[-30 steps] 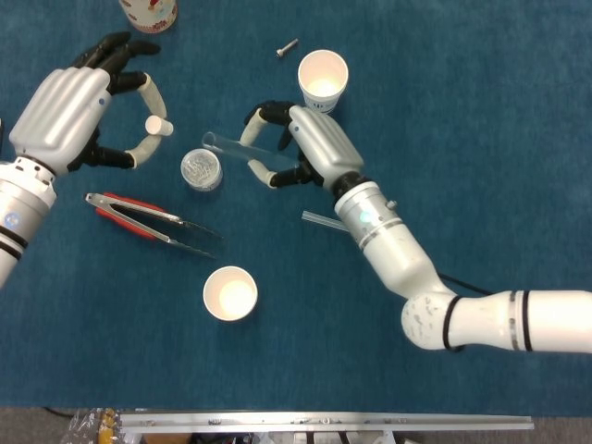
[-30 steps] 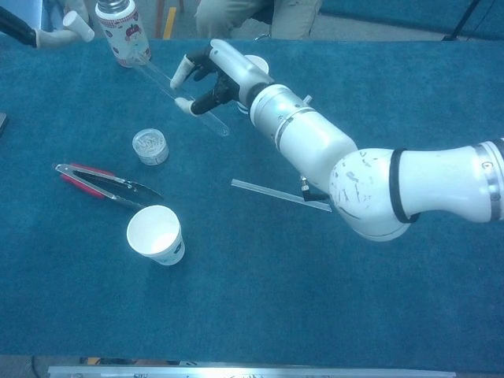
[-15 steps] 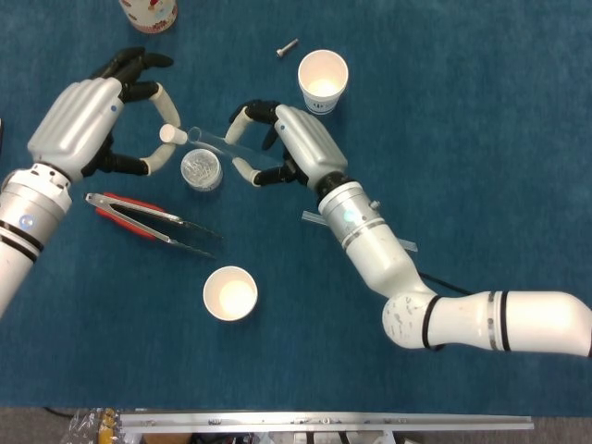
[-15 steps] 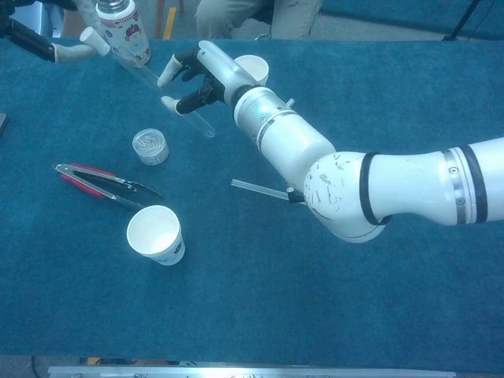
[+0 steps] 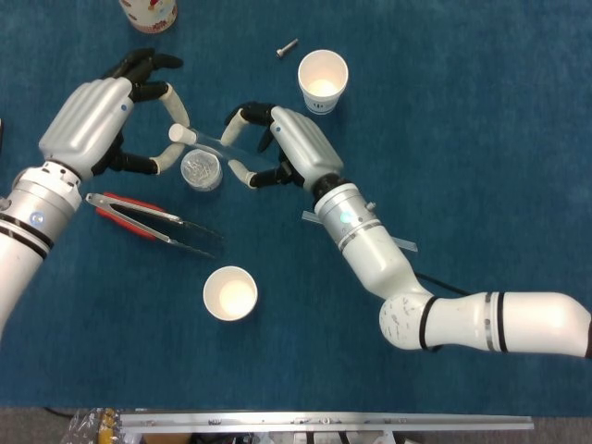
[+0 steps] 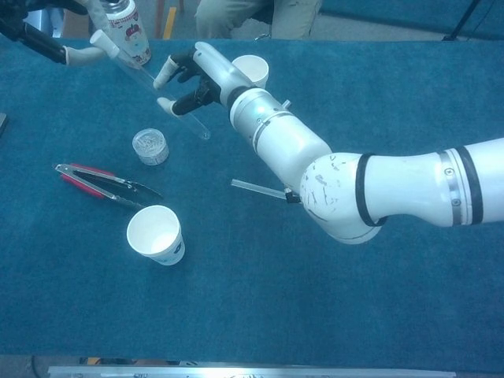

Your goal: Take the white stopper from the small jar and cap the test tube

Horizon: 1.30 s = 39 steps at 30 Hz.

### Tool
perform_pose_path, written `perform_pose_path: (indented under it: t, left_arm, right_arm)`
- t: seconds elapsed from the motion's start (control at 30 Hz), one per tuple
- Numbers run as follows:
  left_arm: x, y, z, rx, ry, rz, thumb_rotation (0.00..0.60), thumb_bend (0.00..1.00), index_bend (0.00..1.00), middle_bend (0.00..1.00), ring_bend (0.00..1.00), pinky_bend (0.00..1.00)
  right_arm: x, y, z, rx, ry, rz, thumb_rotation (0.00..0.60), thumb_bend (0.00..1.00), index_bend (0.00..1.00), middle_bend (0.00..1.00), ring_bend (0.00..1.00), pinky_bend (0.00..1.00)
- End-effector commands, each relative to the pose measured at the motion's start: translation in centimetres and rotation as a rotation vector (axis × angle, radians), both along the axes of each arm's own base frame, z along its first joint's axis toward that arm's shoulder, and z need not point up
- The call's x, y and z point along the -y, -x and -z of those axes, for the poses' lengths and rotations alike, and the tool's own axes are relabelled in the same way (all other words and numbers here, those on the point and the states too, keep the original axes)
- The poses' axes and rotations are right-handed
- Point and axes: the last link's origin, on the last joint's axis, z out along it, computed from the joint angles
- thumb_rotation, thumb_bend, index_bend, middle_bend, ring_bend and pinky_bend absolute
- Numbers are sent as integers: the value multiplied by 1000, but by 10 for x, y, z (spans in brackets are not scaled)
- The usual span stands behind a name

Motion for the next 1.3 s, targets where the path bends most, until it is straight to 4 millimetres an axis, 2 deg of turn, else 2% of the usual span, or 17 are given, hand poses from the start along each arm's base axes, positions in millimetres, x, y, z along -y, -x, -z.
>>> perform_pose_path:
  t: [0.03,1.17,1.3]
  left_arm:
    - [0,-1,1,1,0,1,600,385,566,132,0,21]
    - [-1,1,8,-8,18,-7,600,386,564,131,0,21]
    - [-1,2,6,-14,14,-5,600,387,511,117,0,21]
  right_arm:
    - [0,0,1,-1,-3,-1,600,355,608,338,220,434]
    - [0,-4,3,20,-7,10,600,355,608,338,220,434]
    - [0,-2,2,12,-8,10,600,355,607,338,220,434]
